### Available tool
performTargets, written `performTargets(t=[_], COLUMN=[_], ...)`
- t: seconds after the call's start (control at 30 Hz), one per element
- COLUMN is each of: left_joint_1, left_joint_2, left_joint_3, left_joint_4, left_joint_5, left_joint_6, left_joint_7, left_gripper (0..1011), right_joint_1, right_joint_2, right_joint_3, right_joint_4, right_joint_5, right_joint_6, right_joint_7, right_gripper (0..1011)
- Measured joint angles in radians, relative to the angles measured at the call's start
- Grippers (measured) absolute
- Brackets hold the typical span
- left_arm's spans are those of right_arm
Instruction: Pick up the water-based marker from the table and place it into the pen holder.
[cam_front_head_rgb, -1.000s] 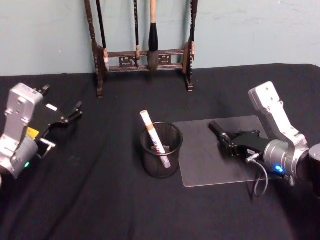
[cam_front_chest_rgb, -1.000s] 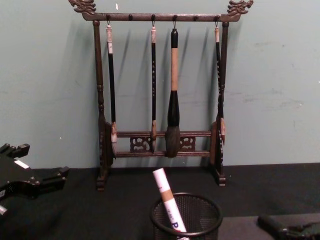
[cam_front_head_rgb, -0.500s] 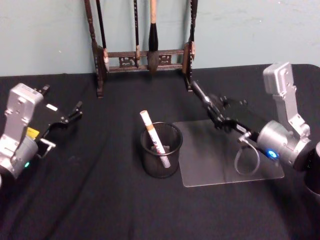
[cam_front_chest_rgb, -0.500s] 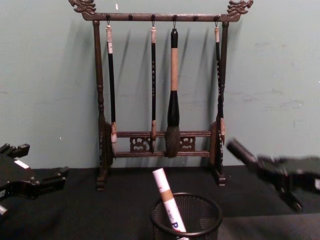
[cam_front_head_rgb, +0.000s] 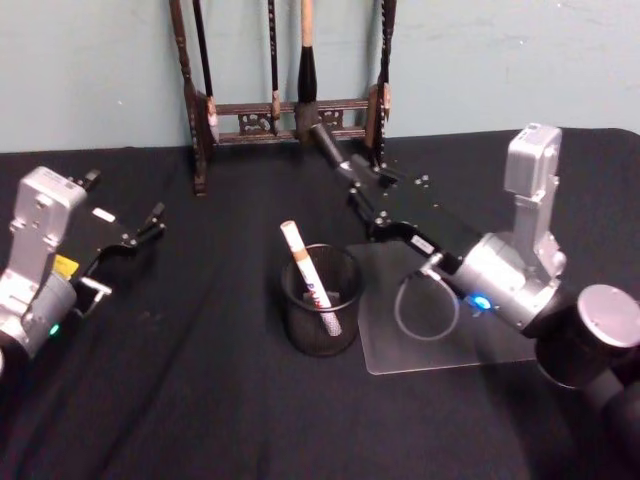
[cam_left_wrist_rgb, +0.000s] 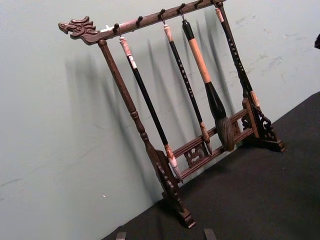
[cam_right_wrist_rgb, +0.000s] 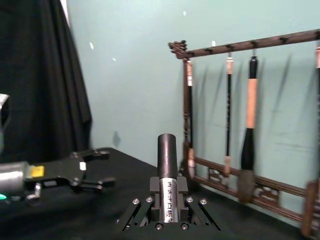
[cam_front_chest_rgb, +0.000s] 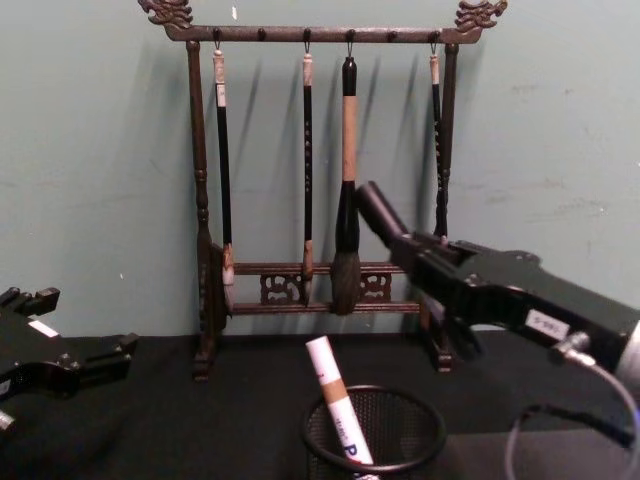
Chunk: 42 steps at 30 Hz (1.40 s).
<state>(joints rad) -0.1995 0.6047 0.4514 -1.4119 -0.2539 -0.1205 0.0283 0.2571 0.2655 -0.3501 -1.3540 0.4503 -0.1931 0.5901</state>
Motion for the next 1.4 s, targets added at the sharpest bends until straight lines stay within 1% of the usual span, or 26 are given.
performTargets(t=[0.13, 0.2, 0.23, 0.5, 0.7, 1.0, 1.27, 1.4], left_joint_1=[0.0, 0.0, 0.0, 0.0, 0.0, 0.0, 0.0, 0.0], left_joint_2=[0.0, 0.0, 0.0, 0.0, 0.0, 0.0, 0.0, 0.0], left_joint_3=[0.0, 0.0, 0.0, 0.0, 0.0, 0.0, 0.0, 0.0], left_joint_4=[0.0, 0.0, 0.0, 0.0, 0.0, 0.0, 0.0, 0.0], left_joint_5=[0.0, 0.0, 0.0, 0.0, 0.0, 0.0, 0.0, 0.0], left_joint_6=[0.0, 0.0, 0.0, 0.0, 0.0, 0.0, 0.0, 0.0], left_joint_7=[0.0, 0.0, 0.0, 0.0, 0.0, 0.0, 0.0, 0.0], left_gripper=[1001, 1001, 1001, 1001, 1001, 1001, 1001, 1001], right_joint_1=[0.015, 0.017, 0.022, 0.038, 0.046, 0.048, 0.046, 0.045], right_joint_2=[-0.023, -0.025, -0.033, -0.046, -0.046, -0.037, -0.028, -0.028], right_joint_3=[-0.025, -0.028, -0.039, -0.073, -0.093, -0.111, -0.123, -0.124], right_joint_4=[0.035, 0.039, 0.053, 0.094, 0.113, 0.127, 0.129, 0.129], right_joint_5=[0.033, 0.038, 0.051, 0.072, 0.082, 0.091, 0.087, 0.087], right_joint_6=[-0.011, -0.012, -0.012, -0.008, 0.0, 0.005, 0.008, 0.008], right_joint_7=[0.029, 0.032, 0.042, 0.052, 0.047, 0.034, 0.025, 0.025], right_gripper=[198, 198, 198, 198, 198, 197, 197, 198])
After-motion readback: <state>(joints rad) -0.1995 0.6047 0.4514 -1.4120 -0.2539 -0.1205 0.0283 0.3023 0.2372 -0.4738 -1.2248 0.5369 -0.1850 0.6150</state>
